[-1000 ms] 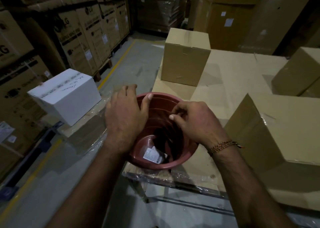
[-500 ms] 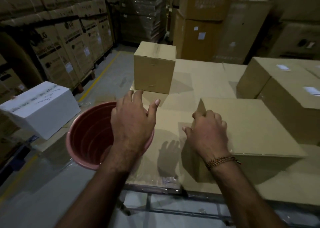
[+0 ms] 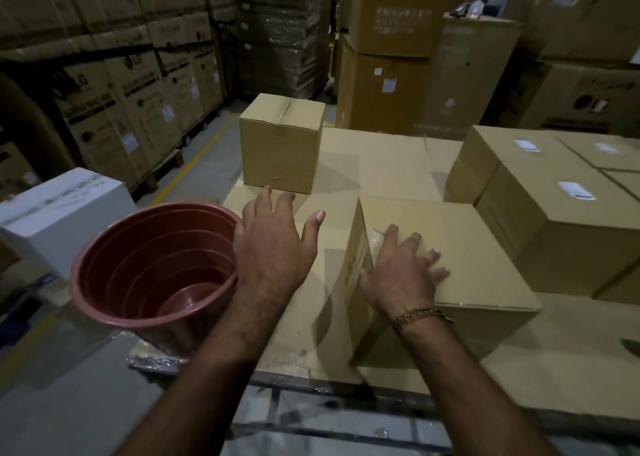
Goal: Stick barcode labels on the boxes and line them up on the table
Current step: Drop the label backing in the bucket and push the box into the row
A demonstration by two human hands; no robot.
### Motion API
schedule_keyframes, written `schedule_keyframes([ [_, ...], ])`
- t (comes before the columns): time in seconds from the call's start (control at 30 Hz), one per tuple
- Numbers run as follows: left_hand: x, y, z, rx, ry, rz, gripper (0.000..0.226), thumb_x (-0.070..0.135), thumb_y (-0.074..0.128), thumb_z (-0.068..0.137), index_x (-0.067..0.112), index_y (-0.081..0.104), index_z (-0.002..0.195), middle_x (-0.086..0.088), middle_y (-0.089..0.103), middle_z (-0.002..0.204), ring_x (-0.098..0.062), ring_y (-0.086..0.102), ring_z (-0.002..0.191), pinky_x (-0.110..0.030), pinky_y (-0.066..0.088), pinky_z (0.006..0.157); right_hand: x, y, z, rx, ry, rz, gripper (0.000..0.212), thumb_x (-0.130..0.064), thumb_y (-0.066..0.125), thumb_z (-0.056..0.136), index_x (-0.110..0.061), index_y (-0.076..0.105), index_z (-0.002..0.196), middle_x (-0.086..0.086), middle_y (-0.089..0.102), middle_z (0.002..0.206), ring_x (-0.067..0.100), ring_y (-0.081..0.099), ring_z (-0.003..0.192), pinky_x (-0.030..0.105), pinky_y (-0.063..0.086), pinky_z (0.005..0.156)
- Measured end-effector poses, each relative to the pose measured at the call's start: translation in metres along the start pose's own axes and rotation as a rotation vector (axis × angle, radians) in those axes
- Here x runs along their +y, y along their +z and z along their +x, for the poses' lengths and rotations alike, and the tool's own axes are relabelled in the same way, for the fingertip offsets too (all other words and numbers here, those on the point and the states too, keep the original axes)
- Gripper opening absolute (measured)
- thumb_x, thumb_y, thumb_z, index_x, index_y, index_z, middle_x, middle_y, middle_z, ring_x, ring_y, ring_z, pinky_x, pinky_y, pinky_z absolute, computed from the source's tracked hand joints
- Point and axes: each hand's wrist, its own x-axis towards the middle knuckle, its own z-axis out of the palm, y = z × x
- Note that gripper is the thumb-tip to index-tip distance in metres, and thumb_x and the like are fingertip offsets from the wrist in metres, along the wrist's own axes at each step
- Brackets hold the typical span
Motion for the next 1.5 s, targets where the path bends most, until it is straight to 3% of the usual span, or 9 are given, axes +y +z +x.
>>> schedule_keyframes([
  [0.17,0.027,0.02,-0.008,-0.035,-0.004,-0.036,0.065,0.068,0.04,0.102,0.023,0.054,0.147,-0.009,0.041,0.161,-0.03,0.041,0.144,-0.049,0.04,0.111,0.035,-0.029,0.013,-0.041,-0.069,0.072,0.08,-0.051,0.063,0.097,-0.025,0.023,0.162,0.019,0.033,0.163,0.06,0.027,0.149,0.076,0.025,0.119],
  [0.33,0.052,0.059,-0.014,-0.112,-0.014,-0.149,0.061,0.065,0.046,0.101,0.022,0.056,0.144,-0.006,0.052,0.152,-0.03,0.047,0.138,-0.049,0.044,0.107,0.095,-0.07,0.022,-0.112,-0.187,0.209,0.072,-0.044,0.071,0.092,-0.027,0.041,0.155,0.009,0.052,0.152,0.041,0.05,0.138,0.06,0.046,0.113],
  [0.47,0.069,0.107,-0.009,-0.33,-0.141,-0.459,0.066,0.059,0.054,0.103,0.015,0.051,0.152,-0.011,0.055,0.153,-0.032,0.052,0.139,-0.043,0.044,0.11,0.128,-0.092,0.025,-0.113,-0.259,0.255,0.073,-0.031,0.073,0.095,-0.022,0.042,0.16,0.009,0.056,0.152,0.031,0.058,0.132,0.044,0.052,0.108],
  [0.7,0.097,0.164,0.002,-0.615,-0.254,-0.658,0.085,0.072,0.034,0.103,0.015,0.025,0.167,-0.011,0.032,0.17,-0.032,0.035,0.155,-0.047,0.03,0.125,0.157,-0.094,0.031,-0.066,-0.352,0.305,0.069,-0.033,0.067,0.101,-0.025,0.037,0.163,0.006,0.053,0.157,0.028,0.056,0.135,0.045,0.049,0.112],
  [0.9,0.092,0.171,0.006,-0.518,-0.319,-0.768,0.08,0.094,0.038,0.085,0.034,0.066,0.13,0.004,0.068,0.133,-0.022,0.063,0.12,-0.044,0.05,0.108,0.169,-0.086,0.035,-0.028,-0.328,0.375,0.077,-0.035,0.067,0.101,-0.033,0.028,0.167,0.006,0.048,0.162,0.031,0.05,0.143,0.049,0.044,0.116],
  [1.03,0.087,0.18,-0.002,-0.572,-0.345,-0.815,0.106,0.109,0.036,0.066,0.037,0.063,0.139,0.005,0.063,0.143,-0.025,0.059,0.13,-0.052,0.049,0.111,0.171,-0.08,0.036,0.146,-0.321,0.406,0.075,-0.028,0.073,0.097,-0.033,0.039,0.163,0.004,0.06,0.151,0.029,0.058,0.135,0.043,0.049,0.109],
  [1.2,0.098,0.175,-0.011,-0.49,-0.38,-0.85,0.075,0.082,0.04,0.093,0.018,0.06,0.128,-0.001,0.064,0.128,-0.02,0.059,0.114,-0.038,0.048,0.087,0.164,-0.07,0.037,0.39,-0.362,0.438,0.067,-0.028,0.083,0.087,-0.034,0.059,0.149,-0.01,0.077,0.122,0.02,0.071,0.114,0.043,0.06,0.099],
  [1.43,0.095,0.149,-0.003,-0.104,-0.472,-0.826,0.059,0.076,0.051,0.095,0.018,0.057,0.101,0.001,0.066,0.096,-0.022,0.063,0.091,-0.032,0.043,0.066,0.152,-0.076,0.058,0.582,-0.369,0.674,0.043,-0.032,0.089,0.083,-0.027,0.078,0.124,-0.015,0.078,0.093,-0.002,0.073,0.082,0.022,0.061,0.079],
  [1.5,0.091,0.133,-0.001,0.028,-0.475,-0.708,0.06,0.08,0.054,0.091,0.02,0.058,0.101,0.006,0.063,0.09,-0.025,0.062,0.089,-0.035,0.047,0.075,0.149,-0.076,0.072,0.565,-0.331,0.764,0.042,-0.034,0.092,0.079,-0.028,0.079,0.118,-0.017,0.077,0.088,-0.005,0.072,0.075,0.017,0.059,0.073],
])
